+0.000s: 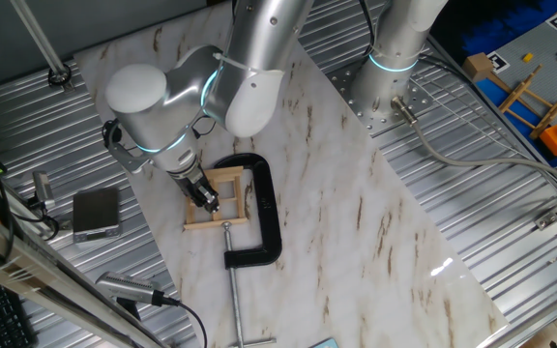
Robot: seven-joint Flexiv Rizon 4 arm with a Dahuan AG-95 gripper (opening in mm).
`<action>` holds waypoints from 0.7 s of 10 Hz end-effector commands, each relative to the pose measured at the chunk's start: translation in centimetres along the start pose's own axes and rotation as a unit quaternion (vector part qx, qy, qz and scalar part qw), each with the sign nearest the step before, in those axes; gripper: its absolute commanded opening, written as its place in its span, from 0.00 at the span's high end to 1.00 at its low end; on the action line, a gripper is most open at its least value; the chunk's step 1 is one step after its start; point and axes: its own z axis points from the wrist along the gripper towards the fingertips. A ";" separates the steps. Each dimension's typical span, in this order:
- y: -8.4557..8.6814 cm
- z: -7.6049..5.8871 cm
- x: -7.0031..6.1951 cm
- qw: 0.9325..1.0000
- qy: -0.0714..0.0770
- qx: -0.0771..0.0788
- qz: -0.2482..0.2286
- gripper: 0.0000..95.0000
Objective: Open a sliding window
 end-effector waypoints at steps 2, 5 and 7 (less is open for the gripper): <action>0.0 0.0 -0.1 1.000 -0.001 -0.004 -0.005 0.40; 0.1 -0.1 0.0 1.000 -0.004 -0.011 -0.008 0.40; 0.3 -0.3 0.0 1.000 -0.005 -0.015 -0.010 0.40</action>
